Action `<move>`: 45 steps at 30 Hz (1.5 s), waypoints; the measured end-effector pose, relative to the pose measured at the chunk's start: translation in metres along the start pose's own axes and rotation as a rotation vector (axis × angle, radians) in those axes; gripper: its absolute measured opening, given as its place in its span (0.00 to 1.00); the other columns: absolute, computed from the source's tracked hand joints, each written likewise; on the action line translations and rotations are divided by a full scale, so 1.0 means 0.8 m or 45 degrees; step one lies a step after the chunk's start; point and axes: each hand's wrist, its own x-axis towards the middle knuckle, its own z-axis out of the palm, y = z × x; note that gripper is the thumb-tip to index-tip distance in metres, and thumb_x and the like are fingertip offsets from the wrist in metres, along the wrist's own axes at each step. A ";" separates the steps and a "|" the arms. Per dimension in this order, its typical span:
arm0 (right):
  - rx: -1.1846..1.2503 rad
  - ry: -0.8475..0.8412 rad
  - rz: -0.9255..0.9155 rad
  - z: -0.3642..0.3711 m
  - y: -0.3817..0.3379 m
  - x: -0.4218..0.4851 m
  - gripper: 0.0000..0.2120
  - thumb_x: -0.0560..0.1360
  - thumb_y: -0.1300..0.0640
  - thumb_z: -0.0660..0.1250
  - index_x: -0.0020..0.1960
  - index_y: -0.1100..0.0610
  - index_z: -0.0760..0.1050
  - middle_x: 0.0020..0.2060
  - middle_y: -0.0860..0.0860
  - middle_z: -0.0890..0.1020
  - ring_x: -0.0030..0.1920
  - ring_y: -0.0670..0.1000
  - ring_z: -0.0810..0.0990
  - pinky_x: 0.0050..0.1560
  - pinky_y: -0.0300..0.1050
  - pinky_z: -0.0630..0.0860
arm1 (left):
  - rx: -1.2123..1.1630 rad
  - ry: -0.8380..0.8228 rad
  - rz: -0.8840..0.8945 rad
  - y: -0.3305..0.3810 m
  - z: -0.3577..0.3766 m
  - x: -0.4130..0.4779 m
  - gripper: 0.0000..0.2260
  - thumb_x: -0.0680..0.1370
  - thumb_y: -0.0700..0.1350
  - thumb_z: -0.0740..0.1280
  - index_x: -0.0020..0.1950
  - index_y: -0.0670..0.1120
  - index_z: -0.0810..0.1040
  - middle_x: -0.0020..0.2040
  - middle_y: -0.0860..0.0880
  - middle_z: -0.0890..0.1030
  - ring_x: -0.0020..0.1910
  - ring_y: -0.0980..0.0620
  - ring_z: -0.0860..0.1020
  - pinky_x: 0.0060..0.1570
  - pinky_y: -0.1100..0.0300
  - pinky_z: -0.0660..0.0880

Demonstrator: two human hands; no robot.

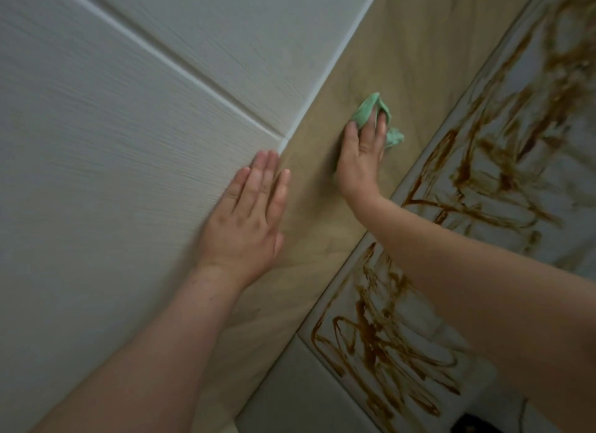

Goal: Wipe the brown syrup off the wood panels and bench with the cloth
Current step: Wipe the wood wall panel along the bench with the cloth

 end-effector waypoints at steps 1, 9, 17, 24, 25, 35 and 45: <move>0.024 -0.011 0.021 0.000 0.002 -0.003 0.27 0.87 0.43 0.50 0.84 0.41 0.47 0.83 0.42 0.45 0.83 0.50 0.42 0.78 0.53 0.44 | 0.048 0.006 0.002 0.001 0.006 0.002 0.41 0.82 0.60 0.51 0.81 0.37 0.32 0.79 0.31 0.30 0.80 0.34 0.31 0.78 0.42 0.31; -0.218 -0.513 -0.044 0.038 0.130 -0.153 0.30 0.77 0.27 0.42 0.74 0.24 0.30 0.79 0.34 0.32 0.80 0.46 0.30 0.81 0.66 0.44 | 0.000 0.271 0.087 -0.002 0.032 0.011 0.36 0.81 0.57 0.53 0.84 0.39 0.50 0.82 0.31 0.47 0.83 0.34 0.48 0.81 0.40 0.42; 0.072 0.279 -0.238 0.038 0.017 -0.010 0.26 0.85 0.55 0.45 0.82 0.61 0.59 0.83 0.57 0.52 0.83 0.60 0.44 0.81 0.63 0.41 | -0.009 0.324 0.067 0.001 0.041 0.011 0.38 0.80 0.59 0.55 0.84 0.41 0.48 0.83 0.32 0.46 0.83 0.34 0.46 0.80 0.40 0.38; 0.216 -0.002 0.309 0.081 0.144 -0.133 0.27 0.86 0.42 0.47 0.84 0.41 0.45 0.83 0.41 0.42 0.83 0.51 0.41 0.81 0.64 0.43 | -0.010 0.340 0.050 0.003 0.043 0.011 0.37 0.80 0.58 0.52 0.85 0.42 0.47 0.83 0.33 0.45 0.83 0.35 0.44 0.80 0.41 0.38; 0.238 0.016 0.406 0.075 0.156 -0.110 0.29 0.86 0.40 0.46 0.84 0.41 0.45 0.84 0.42 0.44 0.83 0.52 0.43 0.81 0.65 0.44 | -0.017 0.335 0.055 0.004 0.043 0.011 0.38 0.80 0.58 0.53 0.85 0.42 0.47 0.83 0.33 0.44 0.83 0.35 0.44 0.80 0.41 0.38; 0.184 0.250 -0.019 0.089 0.111 -0.084 0.28 0.84 0.47 0.48 0.84 0.47 0.53 0.84 0.49 0.52 0.83 0.50 0.46 0.82 0.57 0.43 | 0.026 0.338 0.041 0.003 0.043 0.010 0.39 0.80 0.61 0.51 0.85 0.42 0.44 0.83 0.33 0.42 0.83 0.35 0.43 0.79 0.41 0.37; 0.320 0.361 0.307 0.044 0.139 0.022 0.36 0.79 0.37 0.42 0.84 0.49 0.55 0.83 0.48 0.57 0.83 0.49 0.52 0.82 0.58 0.47 | -0.001 0.334 0.044 0.003 0.036 0.011 0.36 0.80 0.57 0.49 0.85 0.42 0.47 0.83 0.33 0.45 0.83 0.35 0.45 0.80 0.40 0.40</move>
